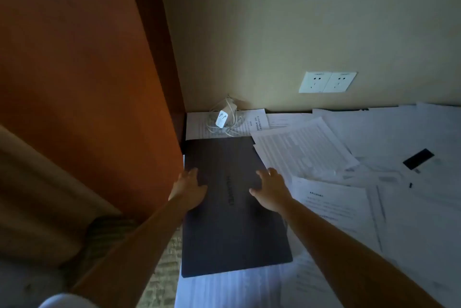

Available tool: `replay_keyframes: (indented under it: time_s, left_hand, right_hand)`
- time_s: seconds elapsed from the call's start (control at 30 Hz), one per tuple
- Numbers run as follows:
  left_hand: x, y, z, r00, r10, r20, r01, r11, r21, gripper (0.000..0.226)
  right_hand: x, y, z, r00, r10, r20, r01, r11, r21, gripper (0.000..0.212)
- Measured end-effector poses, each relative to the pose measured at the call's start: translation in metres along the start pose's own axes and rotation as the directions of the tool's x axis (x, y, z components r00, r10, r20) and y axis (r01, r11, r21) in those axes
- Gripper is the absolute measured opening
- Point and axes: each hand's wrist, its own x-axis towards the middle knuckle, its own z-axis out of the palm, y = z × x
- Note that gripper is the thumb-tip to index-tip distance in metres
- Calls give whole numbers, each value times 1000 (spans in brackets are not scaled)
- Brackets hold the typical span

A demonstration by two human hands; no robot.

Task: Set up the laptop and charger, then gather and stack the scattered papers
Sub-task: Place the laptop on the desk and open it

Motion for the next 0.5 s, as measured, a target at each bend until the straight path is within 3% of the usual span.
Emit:
replay_keyframes:
  time_s: [0.13, 0.27, 0.5]
  left_hand:
    - [3, -2, 9, 988, -152, 15, 153, 985, -75, 74]
    - [5, 3, 13, 972, -235, -2, 235, 969, -72, 75]
    - [8, -4, 20, 906, -419, 56, 421, 886, -192, 67]
  right_hand:
    - [5, 8, 10, 994, 101, 40, -103, 994, 47, 68]
    - [13, 11, 17, 975, 216, -51, -210, 972, 105, 63]
    - [22, 10, 28, 925, 377, -53, -359, 911, 204, 50]
